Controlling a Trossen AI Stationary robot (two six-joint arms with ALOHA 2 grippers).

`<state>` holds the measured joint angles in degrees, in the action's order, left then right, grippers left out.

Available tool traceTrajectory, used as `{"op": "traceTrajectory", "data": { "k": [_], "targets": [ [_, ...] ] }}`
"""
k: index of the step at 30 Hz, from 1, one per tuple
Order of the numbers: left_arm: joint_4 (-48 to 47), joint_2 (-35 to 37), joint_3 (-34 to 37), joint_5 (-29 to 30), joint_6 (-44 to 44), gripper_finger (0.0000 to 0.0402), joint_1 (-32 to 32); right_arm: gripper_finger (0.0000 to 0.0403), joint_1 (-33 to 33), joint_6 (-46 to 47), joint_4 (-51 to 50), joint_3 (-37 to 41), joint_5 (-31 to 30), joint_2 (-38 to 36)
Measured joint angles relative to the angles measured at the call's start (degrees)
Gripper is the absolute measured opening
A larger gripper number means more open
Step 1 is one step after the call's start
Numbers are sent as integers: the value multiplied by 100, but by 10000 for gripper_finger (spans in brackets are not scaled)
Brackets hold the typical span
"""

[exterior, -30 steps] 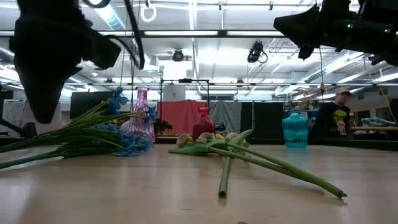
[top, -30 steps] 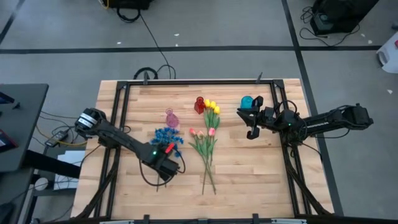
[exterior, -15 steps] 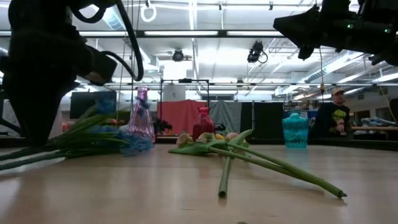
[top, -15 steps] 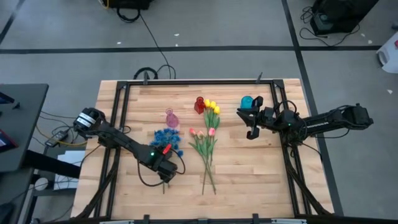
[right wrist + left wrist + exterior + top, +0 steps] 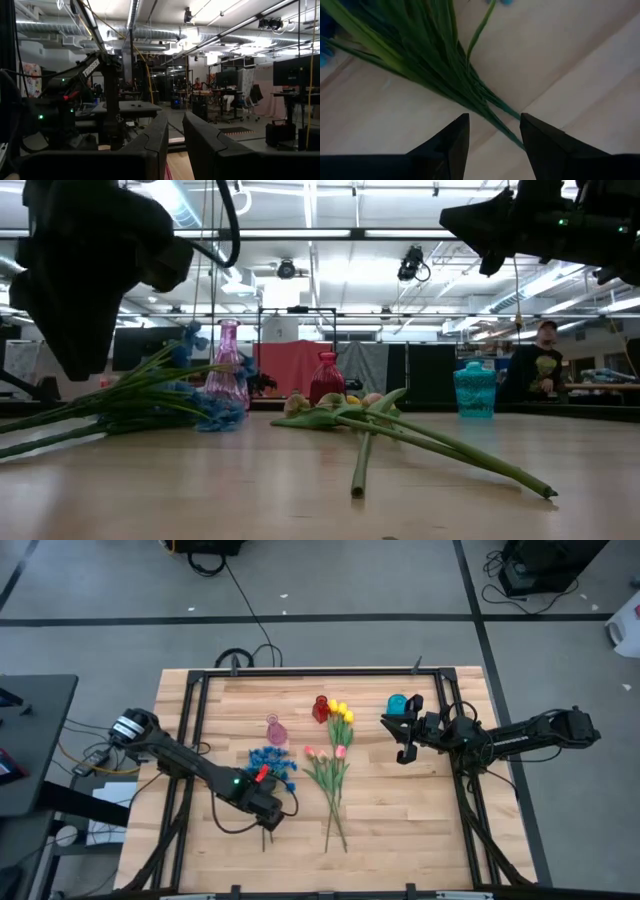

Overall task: Sort flowers into vase by color
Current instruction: Put the blue flowers into the pink vase

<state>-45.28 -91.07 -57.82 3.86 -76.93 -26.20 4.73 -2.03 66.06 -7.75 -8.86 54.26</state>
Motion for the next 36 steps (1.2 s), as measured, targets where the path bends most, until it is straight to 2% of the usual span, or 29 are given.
{"op": "traceTrajectory", "data": {
  "k": [10, 17, 24, 30, 36],
  "targets": [
    [-277, -227, 6, -52, -23, 182, 33, 74, 0, 31, 4, 1, 2, 0],
    [910, -227, 573, -192, -241, 182, 33, 74, 0, 33, 4, 2, 2, 0],
    [1226, -209, 883, -261, -478, 179, 33, 74, 2, 33, 4, 2, 2, 0],
    [1170, -223, 817, -201, -478, 156, 33, 74, 0, 33, 4, 1, 1, 0],
    [1085, -178, 813, -199, -445, 103, 39, 74, 0, 33, 4, 1, 2, 0]
  ]
}}
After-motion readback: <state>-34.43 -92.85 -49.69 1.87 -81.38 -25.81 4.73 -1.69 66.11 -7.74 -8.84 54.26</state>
